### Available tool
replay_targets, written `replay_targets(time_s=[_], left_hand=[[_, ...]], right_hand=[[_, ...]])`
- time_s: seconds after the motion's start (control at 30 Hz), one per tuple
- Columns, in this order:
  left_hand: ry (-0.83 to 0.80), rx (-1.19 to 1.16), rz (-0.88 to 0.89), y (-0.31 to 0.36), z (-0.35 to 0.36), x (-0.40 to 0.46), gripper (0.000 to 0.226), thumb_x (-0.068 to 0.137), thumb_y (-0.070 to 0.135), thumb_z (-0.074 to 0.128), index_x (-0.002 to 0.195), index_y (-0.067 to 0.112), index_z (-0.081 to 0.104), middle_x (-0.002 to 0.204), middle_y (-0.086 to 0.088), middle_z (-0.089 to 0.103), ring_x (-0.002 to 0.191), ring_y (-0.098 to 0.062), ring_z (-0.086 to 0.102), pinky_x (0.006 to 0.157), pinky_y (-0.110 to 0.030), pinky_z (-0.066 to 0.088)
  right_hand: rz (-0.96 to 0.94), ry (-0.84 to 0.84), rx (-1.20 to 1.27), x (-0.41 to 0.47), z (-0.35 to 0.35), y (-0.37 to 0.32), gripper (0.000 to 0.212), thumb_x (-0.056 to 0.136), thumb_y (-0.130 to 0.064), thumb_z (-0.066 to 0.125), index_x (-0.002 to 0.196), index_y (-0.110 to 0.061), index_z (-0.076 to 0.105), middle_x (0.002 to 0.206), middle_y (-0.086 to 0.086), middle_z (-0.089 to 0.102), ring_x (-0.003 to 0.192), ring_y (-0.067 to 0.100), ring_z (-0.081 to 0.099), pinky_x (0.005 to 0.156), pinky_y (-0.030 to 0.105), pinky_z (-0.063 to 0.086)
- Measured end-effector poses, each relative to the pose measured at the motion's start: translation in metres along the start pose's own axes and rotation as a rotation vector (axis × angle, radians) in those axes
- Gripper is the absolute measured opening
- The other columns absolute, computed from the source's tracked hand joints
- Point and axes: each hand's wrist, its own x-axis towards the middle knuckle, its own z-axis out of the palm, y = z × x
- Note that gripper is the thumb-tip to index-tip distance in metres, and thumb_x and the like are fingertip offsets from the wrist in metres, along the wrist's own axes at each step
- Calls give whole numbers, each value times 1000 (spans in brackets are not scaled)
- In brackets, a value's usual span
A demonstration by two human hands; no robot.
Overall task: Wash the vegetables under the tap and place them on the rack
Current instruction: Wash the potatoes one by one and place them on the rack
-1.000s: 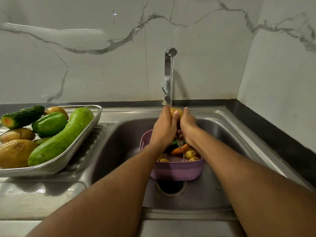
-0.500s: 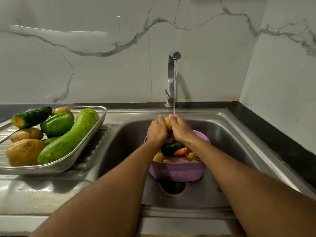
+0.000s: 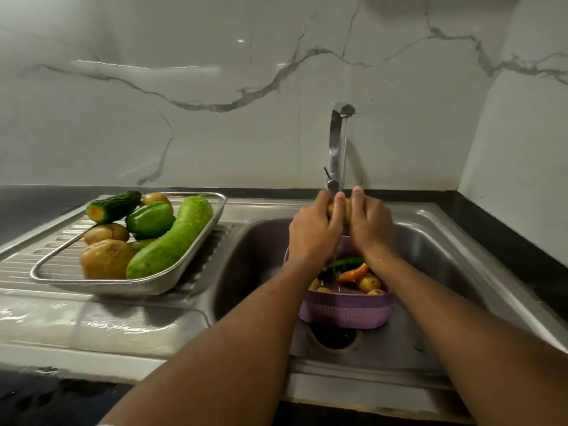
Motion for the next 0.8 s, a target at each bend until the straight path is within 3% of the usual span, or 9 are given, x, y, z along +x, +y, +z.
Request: replay_targets(time_s=[0.13, 0.2, 0.33, 0.4, 0.5, 0.57, 0.67, 0.73, 0.8], left_hand=[[-586, 474, -259, -9, 0, -9, 44, 109, 42, 29, 115, 16, 64, 109, -11, 69, 96, -27, 66, 94, -44, 53], [-496, 384, -222, -2, -3, -9, 46, 110, 42, 27, 108, 16, 64, 102, -9, 70, 94, -26, 67, 91, -45, 54], [17, 22, -22, 24, 1, -4, 41, 110, 51, 26, 104, 25, 57, 81, 5, 65, 73, -12, 63, 71, -38, 55], [-105, 54, -47, 16, 3, -3, 40, 110, 49, 27, 110, 23, 58, 88, 2, 67, 79, -14, 65, 75, -40, 56], [-595, 452, -96, -9, 4, -7, 33, 108, 27, 42, 138, 14, 51, 116, -11, 66, 107, -29, 64, 93, -46, 53], [-559, 350, -96, -8, 2, -5, 33, 110, 28, 40, 137, 15, 51, 109, -9, 65, 101, -25, 64, 92, -43, 54], [-195, -68, -111, 10, 3, -2, 41, 111, 47, 29, 115, 24, 62, 94, 2, 68, 86, -11, 66, 85, -35, 55], [-270, -39, -120, 8, 4, -1, 42, 111, 47, 28, 113, 21, 62, 98, -2, 69, 90, -16, 67, 87, -38, 56], [-604, 182, -217, -2, 3, -4, 42, 112, 36, 30, 123, 11, 61, 113, -14, 68, 101, -27, 67, 91, -42, 54]], right_hand=[[399, -605, -355, -10, 2, 19, 59, 111, -46, 25, 116, -4, 66, 98, 17, 68, 89, 28, 65, 82, 37, 49], [332, -514, -353, -7, 0, 16, 60, 111, -46, 25, 104, -6, 68, 86, 11, 63, 76, 22, 60, 76, 35, 43], [-88, 101, -29, 3, -9, -5, 54, 112, -42, 31, 77, -14, 62, 64, -5, 56, 60, 13, 56, 57, 26, 35], [16, -37, -68, 1, -8, -3, 53, 111, -44, 30, 80, -15, 62, 68, -1, 57, 64, 15, 56, 60, 28, 37], [383, -546, -328, -6, -2, 24, 60, 110, -51, 28, 91, -9, 67, 75, 9, 65, 72, 22, 63, 67, 33, 43], [294, -429, -365, -1, -3, 29, 63, 108, -55, 29, 88, -12, 69, 76, 7, 66, 74, 22, 65, 67, 32, 43], [11, -22, -193, 6, -6, 15, 57, 108, -54, 30, 75, -21, 62, 69, -2, 60, 68, 12, 58, 59, 26, 35], [90, -136, -122, 5, -8, 13, 56, 109, -53, 30, 77, -19, 62, 73, 1, 62, 70, 13, 59, 60, 28, 36], [266, -448, -305, -2, -5, 30, 56, 108, -54, 33, 82, -16, 64, 81, 6, 66, 74, 17, 61, 66, 32, 41]])
